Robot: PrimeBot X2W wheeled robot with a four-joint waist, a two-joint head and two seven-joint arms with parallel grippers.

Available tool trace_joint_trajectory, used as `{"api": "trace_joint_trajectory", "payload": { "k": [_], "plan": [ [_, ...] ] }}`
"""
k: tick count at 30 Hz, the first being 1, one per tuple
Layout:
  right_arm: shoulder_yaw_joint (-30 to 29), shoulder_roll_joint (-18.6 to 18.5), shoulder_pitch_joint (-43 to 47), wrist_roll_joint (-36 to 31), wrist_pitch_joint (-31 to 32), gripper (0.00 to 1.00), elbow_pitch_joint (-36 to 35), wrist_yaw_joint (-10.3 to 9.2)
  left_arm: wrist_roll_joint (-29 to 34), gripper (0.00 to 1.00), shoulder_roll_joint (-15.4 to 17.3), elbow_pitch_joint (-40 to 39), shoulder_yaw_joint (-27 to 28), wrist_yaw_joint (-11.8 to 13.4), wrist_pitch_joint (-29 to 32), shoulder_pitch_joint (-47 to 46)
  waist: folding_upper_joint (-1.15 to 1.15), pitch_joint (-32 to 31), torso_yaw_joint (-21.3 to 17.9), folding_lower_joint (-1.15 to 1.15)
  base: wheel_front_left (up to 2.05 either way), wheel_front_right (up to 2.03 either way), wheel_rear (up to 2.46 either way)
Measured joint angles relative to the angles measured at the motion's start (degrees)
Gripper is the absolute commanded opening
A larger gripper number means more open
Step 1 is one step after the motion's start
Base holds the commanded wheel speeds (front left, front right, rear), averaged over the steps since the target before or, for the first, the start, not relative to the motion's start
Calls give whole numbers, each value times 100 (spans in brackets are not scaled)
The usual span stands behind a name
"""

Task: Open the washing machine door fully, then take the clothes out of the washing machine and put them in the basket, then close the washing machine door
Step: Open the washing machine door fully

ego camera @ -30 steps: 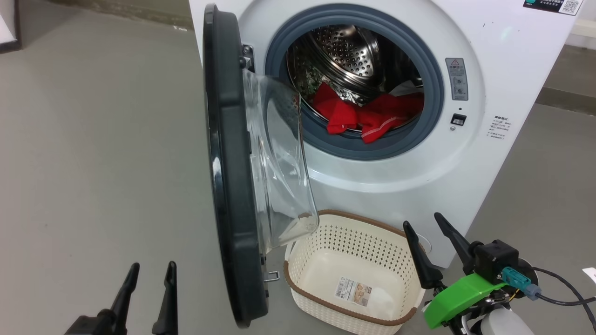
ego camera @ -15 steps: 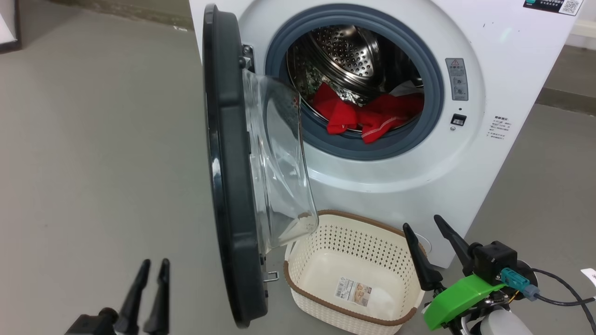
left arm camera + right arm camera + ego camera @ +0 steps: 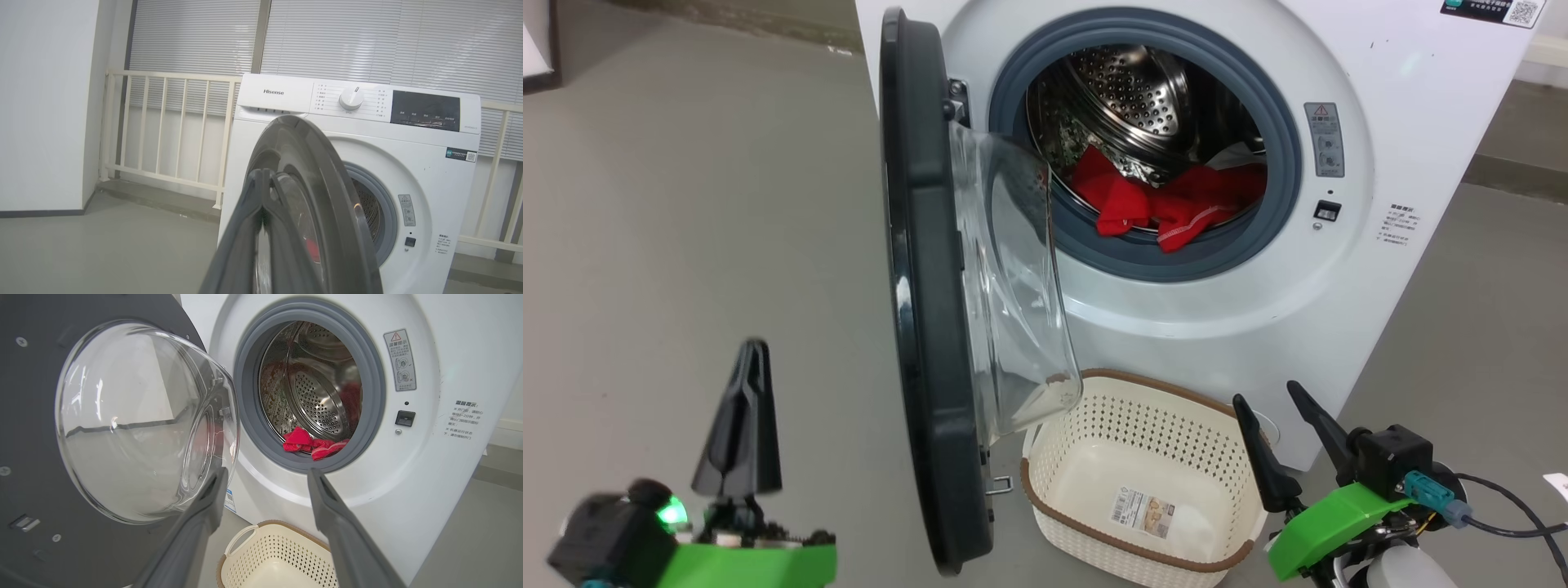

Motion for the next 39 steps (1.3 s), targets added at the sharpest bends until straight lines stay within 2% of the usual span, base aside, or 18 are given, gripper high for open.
{"api": "trace_joint_trajectory", "payload": {
  "k": [7, 11, 16, 21, 26, 33, 39],
  "plan": [
    [1, 2, -1, 54, 0, 100, 37, 0, -44, 0, 0, -893, -382, 15, -16, -469, 0, 13, -17, 0, 0, 0, 0],
    [4, 2, -1, 73, 0, 100, 41, 0, -63, 0, 0, -1096, -794, 13, 45, -606, 0, 21, -58, 0, 0, 0, 0],
    [9, 2, -1, 111, 0, 100, 42, 0, -16, 0, 12, -1132, -1296, -2, 450, -711, 0, 42, -104, 0, 0, 0, 0],
    [-8, 1, -15, 93, 0, 100, 63, 0, -85, 0, 14, -898, -1778, -74, 953, -701, 0, 90, -155, 0, 0, 0, 0],
    [-40, 1, -19, 80, 0, 100, 78, 0, -391, 0, 18, -431, -1920, -5, 1371, -555, 0, 128, -203, 0, 0, 0, 0],
    [-51, 1, -19, 80, 0, 100, 136, 0, -666, 0, 24, 194, -2059, 213, 1958, -343, 0, 172, -212, 0, 0, 0, 0],
    [-46, 1, -19, 80, 0, 100, 214, 0, -684, 0, 25, 445, -2035, 488, 2212, -336, 0, 185, -205, 0, 0, 0, 0]
  ]
}}
